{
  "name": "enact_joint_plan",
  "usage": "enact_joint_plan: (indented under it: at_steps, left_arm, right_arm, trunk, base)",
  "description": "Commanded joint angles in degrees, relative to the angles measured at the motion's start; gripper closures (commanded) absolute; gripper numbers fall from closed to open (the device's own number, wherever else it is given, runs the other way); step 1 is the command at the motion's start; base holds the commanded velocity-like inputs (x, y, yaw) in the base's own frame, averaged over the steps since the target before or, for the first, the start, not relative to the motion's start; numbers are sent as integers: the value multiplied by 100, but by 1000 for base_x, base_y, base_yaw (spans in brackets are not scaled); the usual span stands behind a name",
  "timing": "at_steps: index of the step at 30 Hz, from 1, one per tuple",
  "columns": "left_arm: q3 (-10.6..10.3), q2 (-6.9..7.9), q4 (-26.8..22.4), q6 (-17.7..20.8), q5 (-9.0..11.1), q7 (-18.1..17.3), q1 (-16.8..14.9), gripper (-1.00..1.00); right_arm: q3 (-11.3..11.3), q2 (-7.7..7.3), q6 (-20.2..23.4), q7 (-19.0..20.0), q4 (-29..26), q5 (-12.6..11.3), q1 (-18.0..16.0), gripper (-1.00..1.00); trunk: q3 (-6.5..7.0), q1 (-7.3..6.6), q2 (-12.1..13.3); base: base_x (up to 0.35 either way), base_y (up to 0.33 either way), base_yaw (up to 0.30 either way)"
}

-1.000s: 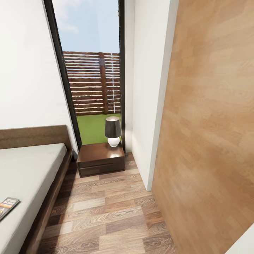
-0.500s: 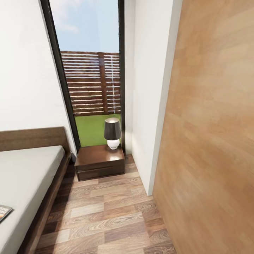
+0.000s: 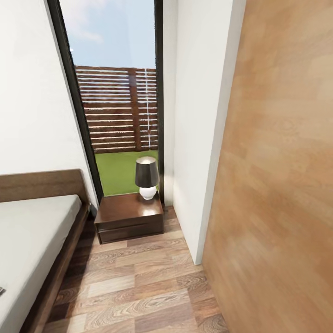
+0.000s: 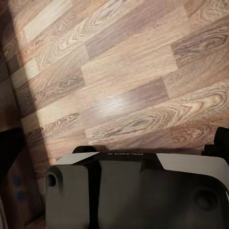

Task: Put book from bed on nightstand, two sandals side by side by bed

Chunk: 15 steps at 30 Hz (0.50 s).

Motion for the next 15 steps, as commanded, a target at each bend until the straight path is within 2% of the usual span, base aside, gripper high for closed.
enact_joint_plan:
  at_steps: [1, 6, 15]
  left_arm:
    - [5, 0, 5, -25, -22, -8, -5, -100]
    - [7, 0, 5, -25, -22, -8, -7, -100]
    - [1, 0, 5, -25, -22, -8, -7, -100]
  right_arm:
    - [21, -2, -10, 23, 11, -50, -6, -100]
    - [21, -2, -8, 38, 14, -50, -6, -100]
    - [21, -2, -2, 46, 13, -50, -6, -100]
  trunk:
    - [-12, 3, -11]
    - [-24, 3, -11]
    - [-80, 3, -11]
  base:
    - [20, 0, 0]
    - [7, 0, 36]
    - [1, 0, 132]
